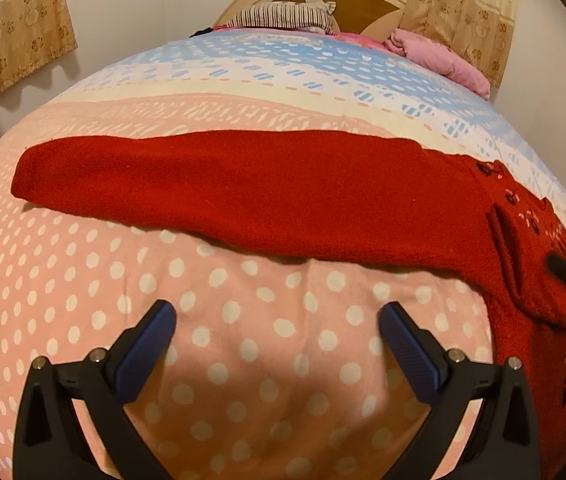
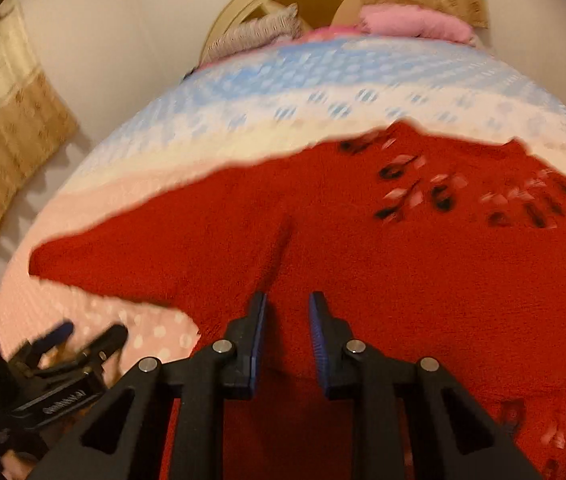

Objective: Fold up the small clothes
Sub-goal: 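Grasp the other sleeve cuff with the left tool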

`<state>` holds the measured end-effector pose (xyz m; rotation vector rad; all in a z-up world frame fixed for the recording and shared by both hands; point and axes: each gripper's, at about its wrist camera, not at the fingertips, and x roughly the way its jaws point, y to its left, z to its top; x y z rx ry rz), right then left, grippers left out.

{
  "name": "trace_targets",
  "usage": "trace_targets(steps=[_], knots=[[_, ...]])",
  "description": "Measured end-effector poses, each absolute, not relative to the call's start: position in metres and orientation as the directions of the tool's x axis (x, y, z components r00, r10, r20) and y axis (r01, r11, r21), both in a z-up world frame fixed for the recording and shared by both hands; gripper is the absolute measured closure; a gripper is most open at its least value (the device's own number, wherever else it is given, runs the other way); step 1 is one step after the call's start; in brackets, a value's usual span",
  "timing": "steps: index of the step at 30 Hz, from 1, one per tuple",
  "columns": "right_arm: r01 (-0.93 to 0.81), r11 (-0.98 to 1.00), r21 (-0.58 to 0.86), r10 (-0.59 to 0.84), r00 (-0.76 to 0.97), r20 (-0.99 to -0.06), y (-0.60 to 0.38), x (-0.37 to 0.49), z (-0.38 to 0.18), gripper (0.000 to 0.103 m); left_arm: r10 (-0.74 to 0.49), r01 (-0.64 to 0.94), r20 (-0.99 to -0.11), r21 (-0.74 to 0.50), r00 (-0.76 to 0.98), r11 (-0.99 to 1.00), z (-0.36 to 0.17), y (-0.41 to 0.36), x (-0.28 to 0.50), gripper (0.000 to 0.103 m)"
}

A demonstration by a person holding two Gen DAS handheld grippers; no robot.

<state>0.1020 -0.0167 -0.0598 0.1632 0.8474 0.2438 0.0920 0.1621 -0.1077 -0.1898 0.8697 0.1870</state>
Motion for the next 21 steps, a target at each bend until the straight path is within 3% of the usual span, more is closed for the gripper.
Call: trace_targets(steps=[5,10,13,16,19,21], knots=[[0.007,0.996,0.094,0.055,0.77,-0.636,-0.08,0.087,-0.021,0.081,0.098,-0.241,-0.774,-0.073,0.626,0.968,-0.108,0.162,0.092,0.0],[0.292,0.952,0.094,-0.149,0.706,-0.692,-0.196,0.105,-0.036,0.081,0.104,-0.243,-0.775,-0.066,0.623,0.968,-0.108,0.16,0.092,0.0],[0.393,0.909,0.136,-0.153,0.621,-0.769,-0.244,0.111,-0.073,0.081,0.111,-0.245,-0.777,-0.058,0.62,0.968,-0.108,0.159,0.093,0.0],[0.399,0.881,0.256,-0.089,0.669,-0.738,-0.264,0.101,-0.086,0.081,0.116,-0.247,-0.779,-0.052,0.616,0.968,-0.109,0.159,0.094,0.0],[0.406,0.895,0.185,-0.144,0.655,-0.742,-0.255,0.107,-0.086,0.081,0.126,-0.247,-0.783,-0.037,0.609,0.968,-0.109,0.157,0.094,0.0],[0.398,0.909,0.124,-0.181,0.646,-0.742,-0.244,0.11,-0.085,0.074,0.088,-0.231,-0.786,-0.071,0.612,0.97,-0.107,0.162,0.09,0.0]])
